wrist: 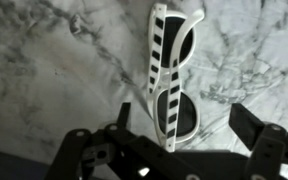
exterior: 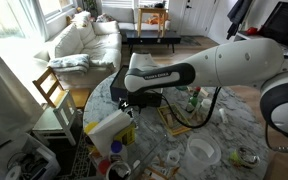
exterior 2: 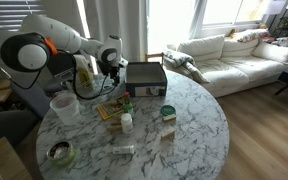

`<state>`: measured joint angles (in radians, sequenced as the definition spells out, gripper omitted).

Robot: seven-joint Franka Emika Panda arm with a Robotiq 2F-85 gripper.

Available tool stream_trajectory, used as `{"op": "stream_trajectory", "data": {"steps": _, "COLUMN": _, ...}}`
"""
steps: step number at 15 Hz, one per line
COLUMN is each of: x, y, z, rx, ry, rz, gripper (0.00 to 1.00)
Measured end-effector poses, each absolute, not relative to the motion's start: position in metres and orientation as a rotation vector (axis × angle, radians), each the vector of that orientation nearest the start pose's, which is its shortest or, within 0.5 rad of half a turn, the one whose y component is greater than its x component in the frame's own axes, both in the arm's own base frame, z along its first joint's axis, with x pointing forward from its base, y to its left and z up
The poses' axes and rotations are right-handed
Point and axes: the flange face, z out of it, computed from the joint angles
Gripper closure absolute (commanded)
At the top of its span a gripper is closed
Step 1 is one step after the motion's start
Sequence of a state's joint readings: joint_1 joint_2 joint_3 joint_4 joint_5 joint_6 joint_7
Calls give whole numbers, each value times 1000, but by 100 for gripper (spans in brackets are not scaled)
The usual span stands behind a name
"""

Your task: Move the clear cup to the left then put the glasses inside the cup and put the cup inside the clear container

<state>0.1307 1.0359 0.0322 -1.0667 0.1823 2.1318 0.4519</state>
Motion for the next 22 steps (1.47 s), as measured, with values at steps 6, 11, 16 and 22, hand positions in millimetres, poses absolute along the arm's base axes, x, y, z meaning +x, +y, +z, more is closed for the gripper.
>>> {"op": "stream_trajectory", "data": {"steps": 6, "x": 773, "y": 129, "z": 189, "rx": -2943, "ry": 540, "rz": 30, "gripper": 55}}
{"op": "stream_trajectory", "data": {"steps": 11, "x": 776, "y": 128, "z": 193, "rx": -2980, "ry": 520, "rz": 11, "gripper": 77}}
{"op": "stream_trajectory", "data": {"steps": 16, "x": 782, "y": 127, "z": 207, "rx": -3016, "ry": 501, "rz": -49, "gripper": 77}}
{"op": "stream_trajectory", "data": {"steps": 22, "x": 794, "y": 101, "z": 275, "rx": -3017, "ry": 536, "rz": -201, "gripper": 77}}
